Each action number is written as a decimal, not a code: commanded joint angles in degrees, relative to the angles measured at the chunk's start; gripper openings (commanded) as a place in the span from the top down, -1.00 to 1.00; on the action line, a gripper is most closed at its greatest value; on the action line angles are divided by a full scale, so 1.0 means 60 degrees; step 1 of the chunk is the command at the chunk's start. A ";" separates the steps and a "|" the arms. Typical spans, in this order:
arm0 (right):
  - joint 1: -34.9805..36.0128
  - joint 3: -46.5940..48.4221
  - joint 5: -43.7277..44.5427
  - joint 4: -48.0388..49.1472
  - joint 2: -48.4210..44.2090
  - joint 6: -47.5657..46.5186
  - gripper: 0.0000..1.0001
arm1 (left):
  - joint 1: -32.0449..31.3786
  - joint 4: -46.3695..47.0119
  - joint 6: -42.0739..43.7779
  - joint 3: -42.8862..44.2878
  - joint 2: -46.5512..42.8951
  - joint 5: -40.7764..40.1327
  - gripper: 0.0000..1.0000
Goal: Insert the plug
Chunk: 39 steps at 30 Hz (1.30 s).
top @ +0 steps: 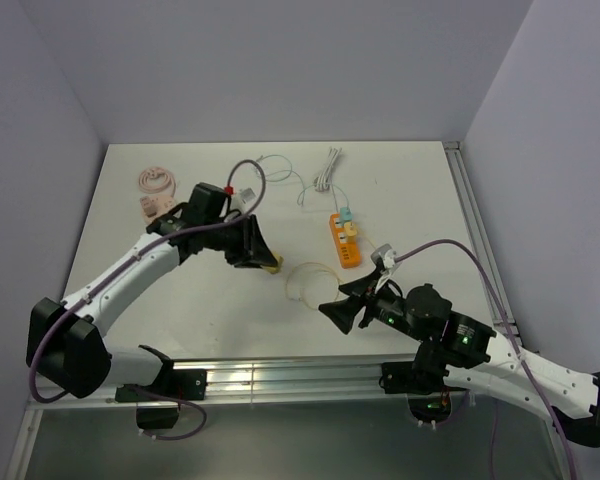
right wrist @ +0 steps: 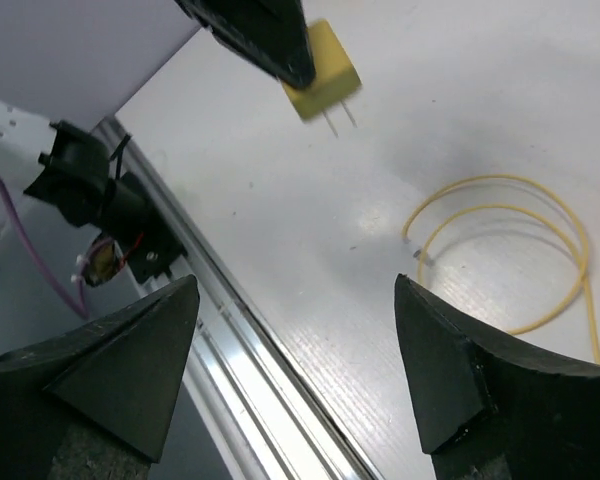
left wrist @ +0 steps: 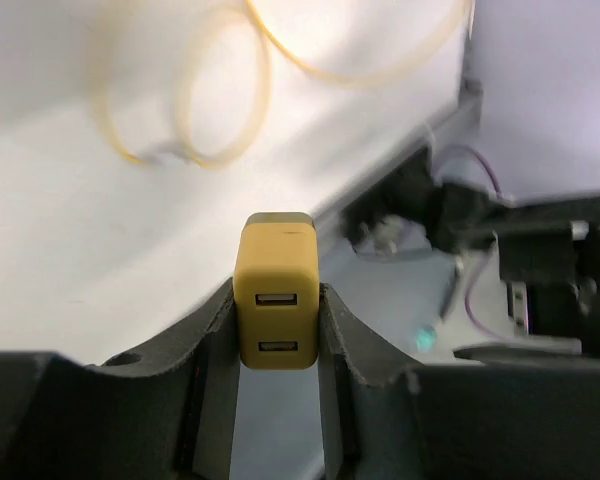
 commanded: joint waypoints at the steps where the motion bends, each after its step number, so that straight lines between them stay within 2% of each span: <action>1: 0.0034 -0.0020 0.1169 -0.0037 -0.0077 0.0462 -0.71 | 0.0956 -0.1579 0.1813 0.1305 -0.0067 -0.1102 1.00; 5: 0.0034 0.0024 0.1184 -0.0051 0.0186 0.0565 -0.70 | 0.1821 -0.2196 0.2636 0.2333 0.0328 -0.2743 0.99; 7: 0.0034 0.0068 0.1227 -0.0096 0.0216 0.0623 -0.69 | 0.2203 -0.2459 0.3030 0.2888 0.0606 -0.4016 1.00; 12: 0.0034 -0.0093 0.1126 -0.0052 -0.0368 0.0580 -0.69 | 0.3313 -0.2797 0.3707 0.3929 0.1558 -0.5249 1.00; 14: 0.0034 -0.0137 0.1008 -0.0023 -0.0515 0.0551 -0.70 | 0.3579 -0.2565 0.3766 0.4384 0.1778 -0.5338 1.00; 19: 0.0034 -0.0152 0.0876 0.0007 -0.0458 0.0506 -0.70 | 0.4253 -0.1334 0.3400 0.4547 0.2320 -0.6903 1.00; 25: 0.0034 -0.0181 0.0569 0.0109 -0.0369 0.0462 -0.70 | 0.5337 -0.0996 0.3487 0.5059 0.3580 -0.6950 1.00; 30: 0.0034 -0.0182 0.0598 0.0124 -0.0326 0.0433 -0.69 | 0.6420 -0.0425 0.3356 0.5089 0.3932 -0.6086 1.00; 34: 0.0034 -0.0181 0.0452 0.0167 -0.0209 0.0404 -0.69 | 0.6671 -0.0599 0.3384 0.5730 0.4327 -0.5705 1.00; 39: 0.0034 -0.0079 0.0276 0.0256 0.0434 0.0331 -0.69 | 0.6846 -0.0513 0.3575 0.6027 0.4650 -0.6073 1.00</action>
